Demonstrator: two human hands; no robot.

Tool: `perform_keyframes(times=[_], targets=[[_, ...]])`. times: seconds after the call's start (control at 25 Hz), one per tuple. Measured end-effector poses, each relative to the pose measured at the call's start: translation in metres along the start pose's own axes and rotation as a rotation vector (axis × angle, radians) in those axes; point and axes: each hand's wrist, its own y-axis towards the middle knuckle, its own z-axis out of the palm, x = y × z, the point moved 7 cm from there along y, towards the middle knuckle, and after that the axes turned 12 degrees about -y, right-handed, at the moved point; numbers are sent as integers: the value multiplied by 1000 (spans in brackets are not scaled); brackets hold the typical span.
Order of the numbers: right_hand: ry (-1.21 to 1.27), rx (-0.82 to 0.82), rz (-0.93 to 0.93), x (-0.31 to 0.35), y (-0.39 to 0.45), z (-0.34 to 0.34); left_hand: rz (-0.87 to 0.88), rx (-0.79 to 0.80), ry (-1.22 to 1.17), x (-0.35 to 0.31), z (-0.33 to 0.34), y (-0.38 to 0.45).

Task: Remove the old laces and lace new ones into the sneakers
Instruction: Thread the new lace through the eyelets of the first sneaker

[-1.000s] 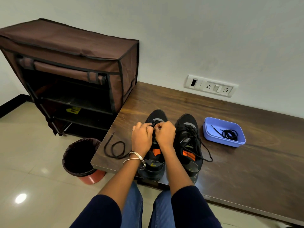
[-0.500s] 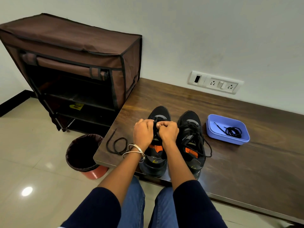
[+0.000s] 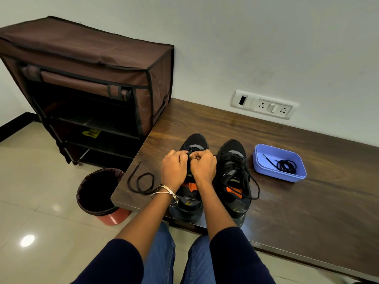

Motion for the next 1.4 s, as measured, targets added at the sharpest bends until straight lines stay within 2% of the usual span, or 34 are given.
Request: perform_keyframes(times=[0.12, 0.2, 0.28, 0.36, 0.44, 0.52, 0.68, 0.8, 0.92, 1.0, 1.08, 1.16, 1.24, 1.28, 1.32, 1.4], targets=[[19, -8, -75, 1, 1, -3, 1, -6, 36, 1, 0, -4], [42, -14, -103, 0, 3, -5, -57, 2, -23, 0, 0, -7], [42, 14, -135, 2, 3, -2, -183, 53, -86, 2, -2, 1], [16, 85, -128, 5, -1, 3, -221, 162, 30, 2, -5, 17], [-16, 121, -120, 4, -2, 6, -190, 229, 164, 0, -8, 27], [-18, 138, -141, 4, -2, 7, -148, 228, 219, -5, -10, 30], [9, 124, -127, 1, 2, 5, 3, 258, 299, -13, 0, 40], [-13, 108, -137, 4, -2, -2, 70, 317, 446, -14, 12, 36], [-112, 87, -195, 9, -11, -19, 22, 225, 447, -15, 4, 39], [-360, 5, -294, 13, -20, -28, -85, 122, 156, -22, -9, 48], [-517, -82, -305, 11, -29, -34, -347, -25, -518, -29, -25, 62], [-525, -137, -222, 4, -31, -39, -580, -200, -1270, -43, -40, 73], [-509, -163, -139, -1, -30, -42, -533, -269, -1792, -69, -76, 89], [-507, -177, -112, -2, -30, -42, -464, -215, -1908, -82, -94, 95], [-508, -184, -101, -2, -30, -41, -402, -115, -1907, -91, -107, 96], [-503, -166, -107, -1, -31, -38, -374, 95, -1603, -93, -107, 83]])
